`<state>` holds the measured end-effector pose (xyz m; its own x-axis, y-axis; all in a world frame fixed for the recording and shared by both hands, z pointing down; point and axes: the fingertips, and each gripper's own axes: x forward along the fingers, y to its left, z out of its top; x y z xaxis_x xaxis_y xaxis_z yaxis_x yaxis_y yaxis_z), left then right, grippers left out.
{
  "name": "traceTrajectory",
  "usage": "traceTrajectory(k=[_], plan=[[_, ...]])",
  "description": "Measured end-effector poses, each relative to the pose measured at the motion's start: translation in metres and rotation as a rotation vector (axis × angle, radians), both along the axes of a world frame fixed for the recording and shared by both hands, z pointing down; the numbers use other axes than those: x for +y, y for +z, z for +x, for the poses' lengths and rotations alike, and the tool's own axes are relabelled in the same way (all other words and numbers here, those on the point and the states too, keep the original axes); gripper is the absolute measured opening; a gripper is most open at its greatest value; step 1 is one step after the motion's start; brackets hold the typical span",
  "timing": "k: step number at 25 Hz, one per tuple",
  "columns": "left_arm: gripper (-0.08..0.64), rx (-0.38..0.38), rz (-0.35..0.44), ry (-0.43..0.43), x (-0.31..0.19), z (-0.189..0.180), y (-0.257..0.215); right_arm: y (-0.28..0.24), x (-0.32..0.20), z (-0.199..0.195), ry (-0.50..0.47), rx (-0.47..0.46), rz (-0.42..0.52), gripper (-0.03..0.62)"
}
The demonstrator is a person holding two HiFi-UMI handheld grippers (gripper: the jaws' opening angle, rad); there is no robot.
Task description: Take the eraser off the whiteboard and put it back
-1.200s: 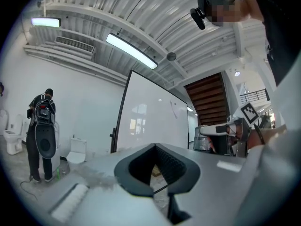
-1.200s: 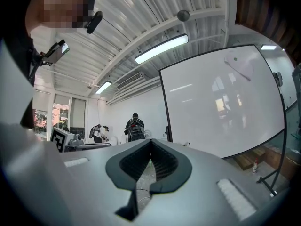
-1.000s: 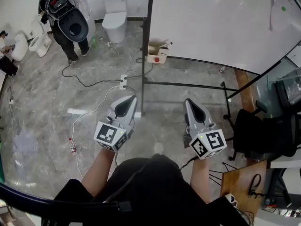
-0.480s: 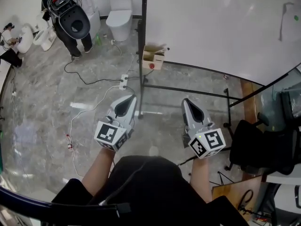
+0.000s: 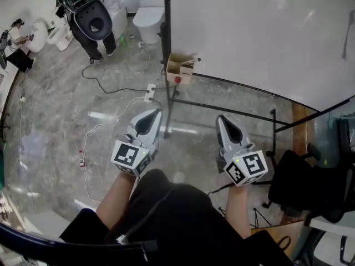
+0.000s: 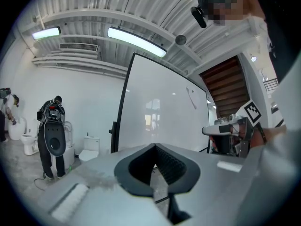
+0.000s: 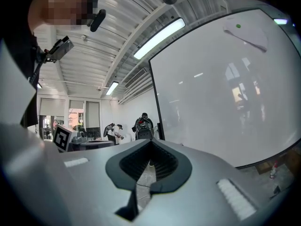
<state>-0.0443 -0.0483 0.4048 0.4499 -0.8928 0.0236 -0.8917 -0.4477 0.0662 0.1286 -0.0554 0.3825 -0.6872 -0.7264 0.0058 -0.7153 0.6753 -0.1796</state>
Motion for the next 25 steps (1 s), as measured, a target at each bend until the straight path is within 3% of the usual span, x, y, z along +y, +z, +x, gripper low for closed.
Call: traceTrajectory(k=[10, 25], plan=[[0.003, -0.005, -0.006, -0.01, -0.016, -0.011, 0.003, 0.004, -0.015, -0.012, -0.026, 0.002, -0.01, 0.009], [0.003, 0.01, -0.008, 0.105, -0.102, -0.051, -0.002, -0.002, -0.089, -0.071, 0.043, 0.041, -0.016, 0.009]])
